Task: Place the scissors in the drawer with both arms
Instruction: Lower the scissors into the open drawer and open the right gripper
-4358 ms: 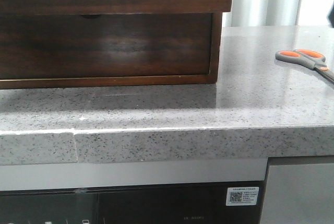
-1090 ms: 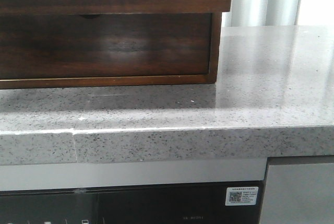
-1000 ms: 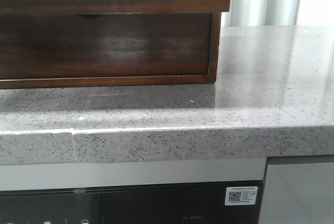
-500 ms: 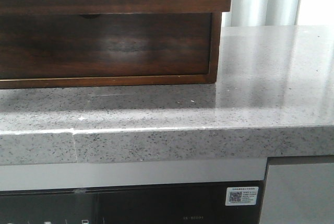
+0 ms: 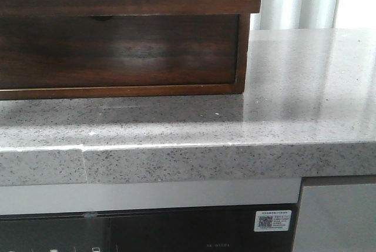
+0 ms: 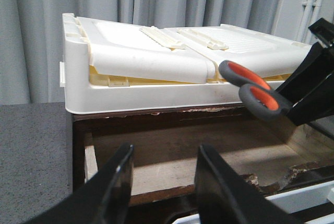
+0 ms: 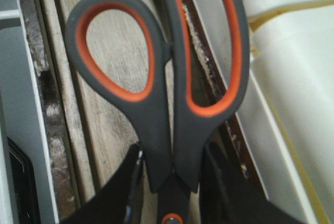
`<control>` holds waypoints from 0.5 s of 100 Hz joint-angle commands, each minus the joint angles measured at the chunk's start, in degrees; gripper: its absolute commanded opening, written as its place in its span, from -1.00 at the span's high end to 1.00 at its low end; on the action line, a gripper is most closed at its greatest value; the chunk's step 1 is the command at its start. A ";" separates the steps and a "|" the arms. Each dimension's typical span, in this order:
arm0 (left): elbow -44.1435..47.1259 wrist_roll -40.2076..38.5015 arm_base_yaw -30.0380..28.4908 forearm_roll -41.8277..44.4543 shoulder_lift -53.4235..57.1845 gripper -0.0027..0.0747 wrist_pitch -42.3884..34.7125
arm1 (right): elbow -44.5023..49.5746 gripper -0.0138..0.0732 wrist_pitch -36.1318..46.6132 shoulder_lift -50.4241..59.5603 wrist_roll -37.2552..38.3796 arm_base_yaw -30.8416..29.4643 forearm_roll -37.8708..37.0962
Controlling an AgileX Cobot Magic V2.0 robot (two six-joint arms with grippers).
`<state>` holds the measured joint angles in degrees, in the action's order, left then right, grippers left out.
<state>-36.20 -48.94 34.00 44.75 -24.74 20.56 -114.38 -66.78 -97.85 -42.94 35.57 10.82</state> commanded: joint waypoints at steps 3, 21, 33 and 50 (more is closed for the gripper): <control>-2.15 0.17 0.43 1.09 -0.78 0.34 -2.99 | -1.97 0.97 4.57 1.45 -4.98 0.73 0.56; -2.15 0.17 0.43 1.09 -0.78 0.34 -2.99 | -1.97 0.97 4.98 -0.61 -8.68 1.39 1.04; -2.15 0.17 0.43 1.09 -0.78 0.34 -2.99 | -1.97 0.97 5.37 -1.97 -9.49 1.52 1.18; -2.15 0.17 0.43 1.09 -0.78 0.34 -2.99 | -1.97 0.97 5.37 -3.38 -9.49 1.52 1.18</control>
<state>-36.20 -48.94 34.00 44.75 -24.74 20.56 -114.50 -64.96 -103.48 -51.71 37.01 11.02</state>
